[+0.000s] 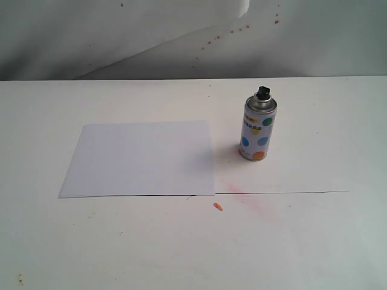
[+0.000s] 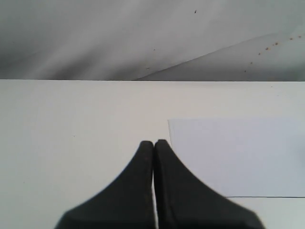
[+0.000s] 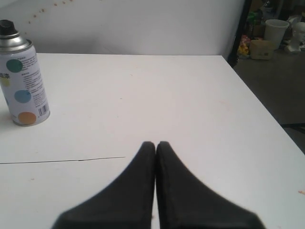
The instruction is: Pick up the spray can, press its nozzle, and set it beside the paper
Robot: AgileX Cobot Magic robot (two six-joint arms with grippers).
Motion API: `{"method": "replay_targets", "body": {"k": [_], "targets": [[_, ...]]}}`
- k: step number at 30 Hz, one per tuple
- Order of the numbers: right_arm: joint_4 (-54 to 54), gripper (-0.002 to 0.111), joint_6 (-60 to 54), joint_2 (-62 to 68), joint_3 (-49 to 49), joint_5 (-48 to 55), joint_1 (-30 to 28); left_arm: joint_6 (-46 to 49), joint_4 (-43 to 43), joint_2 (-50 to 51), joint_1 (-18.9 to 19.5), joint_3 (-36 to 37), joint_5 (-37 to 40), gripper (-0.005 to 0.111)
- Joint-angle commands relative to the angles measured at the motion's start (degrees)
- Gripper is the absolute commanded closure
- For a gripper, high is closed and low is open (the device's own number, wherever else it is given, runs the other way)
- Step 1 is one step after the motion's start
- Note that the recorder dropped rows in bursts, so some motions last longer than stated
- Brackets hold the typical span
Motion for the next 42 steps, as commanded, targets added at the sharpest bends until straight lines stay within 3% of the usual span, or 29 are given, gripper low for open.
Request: {"method": "replay_targets", "body": {"k": [1, 14, 42], "targets": [[-0.3, 0.108, 0.0, -0.3, 0.2, 0.0, -0.4, -2.2, 3.1, -2.8, -3.4, 4.4, -3.7, 0.107], [-0.3, 0.108, 0.0, -0.3, 0.2, 0.0, -0.4, -7.0, 7.3, -8.7, -5.2, 13.8, -4.6, 0.107], [-0.3, 0.108, 0.0, -0.3, 0.2, 0.0, -0.4, -8.0, 8.6, -9.9, -5.2, 13.8, -5.4, 0.107]]}}
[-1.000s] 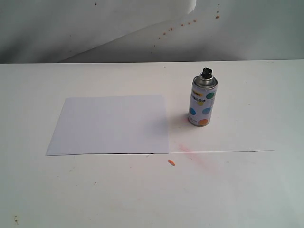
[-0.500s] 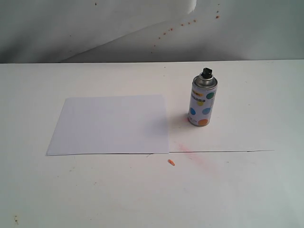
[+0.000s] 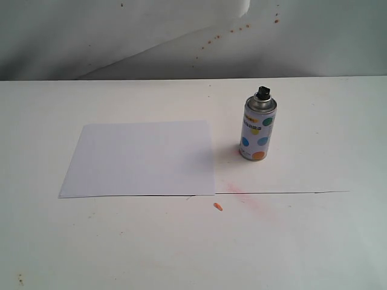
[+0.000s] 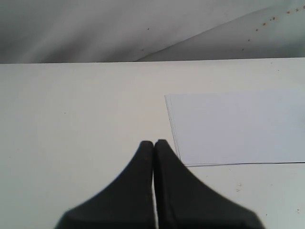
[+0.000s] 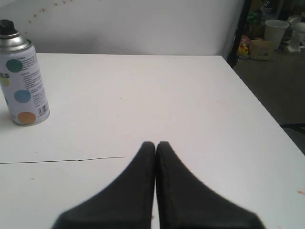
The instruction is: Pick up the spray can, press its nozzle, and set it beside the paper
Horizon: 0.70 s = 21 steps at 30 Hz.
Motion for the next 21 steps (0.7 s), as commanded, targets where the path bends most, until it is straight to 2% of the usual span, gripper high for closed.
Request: {"method": "replay_targets", "body": {"k": [1, 21], "targets": [[-0.3, 0.108, 0.0, -0.3, 0.2, -0.1, -0.4, -0.2, 0.2, -0.3, -0.3, 0.3, -0.9, 0.107], [-0.3, 0.108, 0.0, -0.3, 0.2, -0.1, -0.4, -0.2, 0.2, -0.3, -1.0, 0.3, -0.9, 0.107]]}}
